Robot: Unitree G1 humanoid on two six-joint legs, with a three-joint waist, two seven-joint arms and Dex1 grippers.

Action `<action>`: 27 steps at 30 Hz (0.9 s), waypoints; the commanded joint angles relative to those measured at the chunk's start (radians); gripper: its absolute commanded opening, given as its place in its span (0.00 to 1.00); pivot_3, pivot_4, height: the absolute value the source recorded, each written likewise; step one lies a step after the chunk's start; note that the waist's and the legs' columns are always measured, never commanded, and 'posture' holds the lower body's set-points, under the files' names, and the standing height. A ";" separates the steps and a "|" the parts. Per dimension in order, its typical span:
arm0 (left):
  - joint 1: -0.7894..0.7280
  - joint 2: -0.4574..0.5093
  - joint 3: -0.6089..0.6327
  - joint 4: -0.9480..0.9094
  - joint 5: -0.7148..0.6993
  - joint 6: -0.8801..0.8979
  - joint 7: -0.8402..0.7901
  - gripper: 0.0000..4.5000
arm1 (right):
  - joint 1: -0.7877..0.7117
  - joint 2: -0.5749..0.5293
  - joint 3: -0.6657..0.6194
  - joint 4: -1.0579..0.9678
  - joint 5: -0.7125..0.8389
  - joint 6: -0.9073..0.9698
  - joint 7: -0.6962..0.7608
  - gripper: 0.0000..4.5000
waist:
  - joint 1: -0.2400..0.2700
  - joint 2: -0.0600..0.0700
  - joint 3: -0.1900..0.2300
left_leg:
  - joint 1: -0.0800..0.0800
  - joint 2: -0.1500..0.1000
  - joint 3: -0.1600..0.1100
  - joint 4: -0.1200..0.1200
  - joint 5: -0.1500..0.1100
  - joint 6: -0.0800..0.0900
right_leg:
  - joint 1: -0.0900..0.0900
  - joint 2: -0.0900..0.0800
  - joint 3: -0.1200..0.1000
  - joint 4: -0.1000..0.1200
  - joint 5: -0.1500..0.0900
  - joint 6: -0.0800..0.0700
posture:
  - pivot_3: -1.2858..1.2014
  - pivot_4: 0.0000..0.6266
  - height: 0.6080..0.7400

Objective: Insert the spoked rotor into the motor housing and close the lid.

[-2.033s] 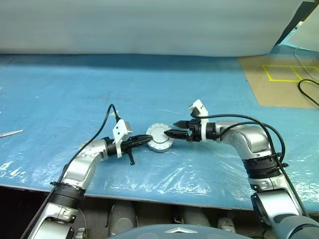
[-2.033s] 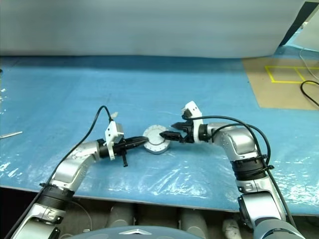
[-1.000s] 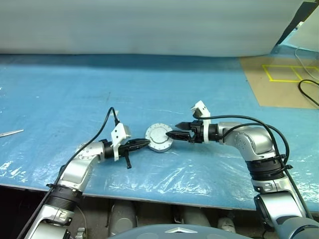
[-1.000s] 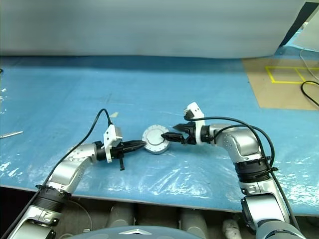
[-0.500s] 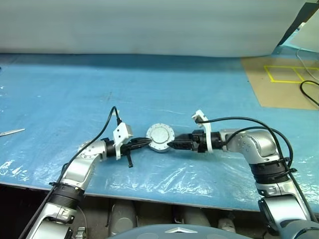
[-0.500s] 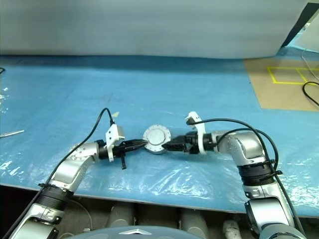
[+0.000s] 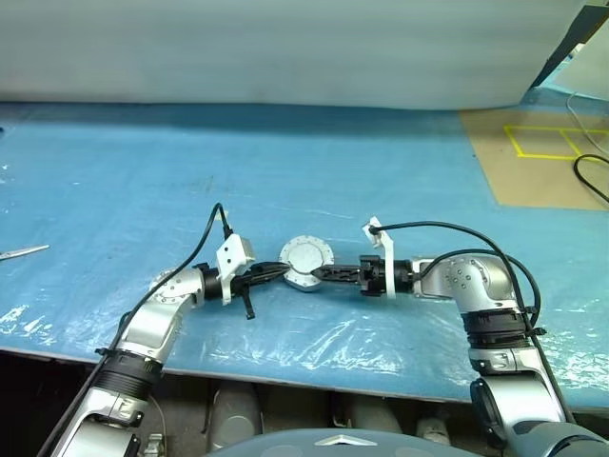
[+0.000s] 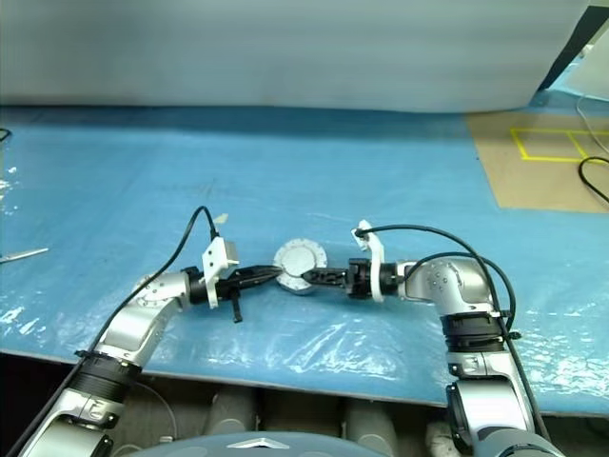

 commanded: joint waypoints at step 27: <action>-0.010 -0.018 0.008 0.025 0.015 -0.012 0.002 0.00 | 0.031 0.169 -0.085 -0.004 0.053 -0.009 -0.123 0.26 | -0.009 0.001 0.000 | 0.001 0.000 0.000 -0.001 0.000 0.000 | 0.000 0.000 0.000 -0.001 0.000 0.000 | 0.52 0.24 1.00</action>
